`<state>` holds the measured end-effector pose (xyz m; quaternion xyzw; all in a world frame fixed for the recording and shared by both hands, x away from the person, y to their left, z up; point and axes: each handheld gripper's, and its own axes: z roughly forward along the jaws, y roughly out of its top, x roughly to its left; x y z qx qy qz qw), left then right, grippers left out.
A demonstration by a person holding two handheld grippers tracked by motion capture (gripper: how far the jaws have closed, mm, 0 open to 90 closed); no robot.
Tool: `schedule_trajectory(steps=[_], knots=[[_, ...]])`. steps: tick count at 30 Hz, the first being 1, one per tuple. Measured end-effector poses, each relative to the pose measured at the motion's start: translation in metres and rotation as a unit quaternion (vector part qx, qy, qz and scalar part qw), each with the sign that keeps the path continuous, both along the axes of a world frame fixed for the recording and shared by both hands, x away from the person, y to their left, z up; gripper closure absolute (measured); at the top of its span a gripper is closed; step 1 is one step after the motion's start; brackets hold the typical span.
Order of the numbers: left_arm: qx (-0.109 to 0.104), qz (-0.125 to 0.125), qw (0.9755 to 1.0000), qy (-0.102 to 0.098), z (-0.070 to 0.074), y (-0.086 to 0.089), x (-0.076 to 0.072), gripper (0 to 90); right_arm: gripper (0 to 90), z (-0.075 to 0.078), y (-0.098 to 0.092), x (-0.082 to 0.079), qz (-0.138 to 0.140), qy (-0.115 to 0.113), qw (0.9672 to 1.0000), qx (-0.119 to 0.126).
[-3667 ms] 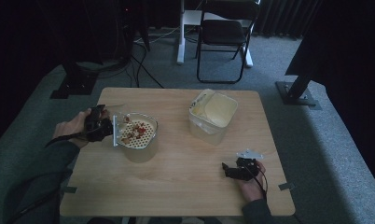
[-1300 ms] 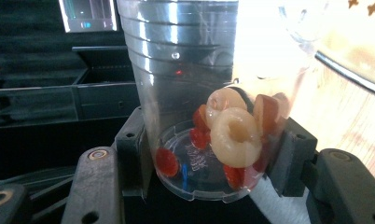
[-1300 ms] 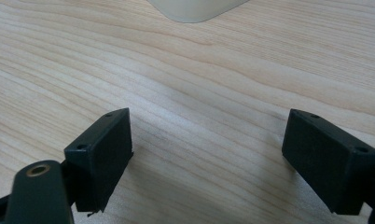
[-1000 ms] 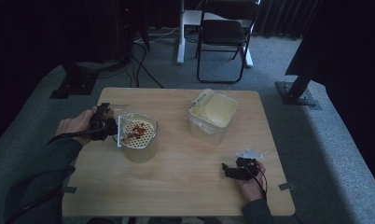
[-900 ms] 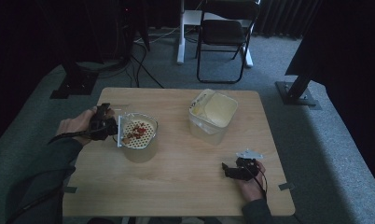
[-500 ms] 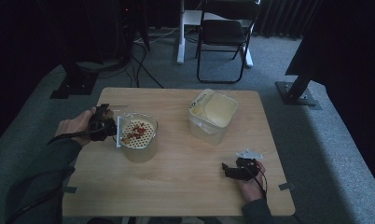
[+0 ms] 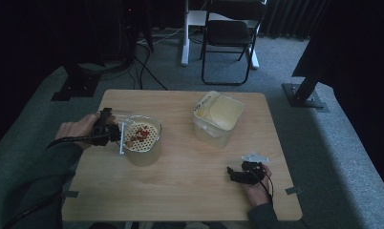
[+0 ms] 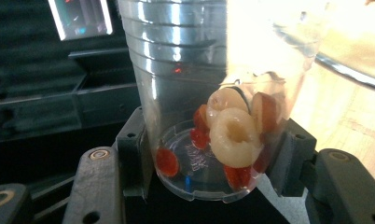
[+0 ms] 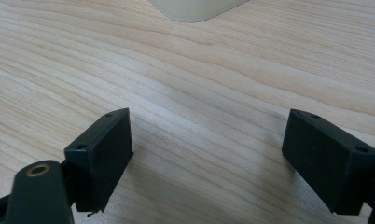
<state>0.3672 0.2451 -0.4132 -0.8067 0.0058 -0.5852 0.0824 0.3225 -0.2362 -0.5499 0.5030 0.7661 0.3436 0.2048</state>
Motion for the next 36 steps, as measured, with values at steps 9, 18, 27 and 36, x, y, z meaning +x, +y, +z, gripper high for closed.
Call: schedule_trajectory(steps=[9,18,27,36], knots=[[0.041,-0.007,0.9991,-0.01,0.0058,-0.0021,0.0014,43.1,15.5,0.0001,-0.0002,0.0,0.0,0.001,1.0,0.002],[0.049,-0.012,0.9987,-0.006,0.0075,0.0013,0.0005,43.1,15.5,0.0001,0.0,0.0001,0.0,0.001,1.0,0.001],[0.061,-0.019,0.998,-0.003,0.0038,-0.002,0.0002,43.0,15.6,0.0001,0.0001,0.0001,0.001,0.0,1.0,0.001],[0.054,-0.018,0.9983,-0.009,0.0041,-0.0011,0.0003,43.1,15.6,0.0,0.0,0.0001,0.001,0.0,1.0,0.0]])
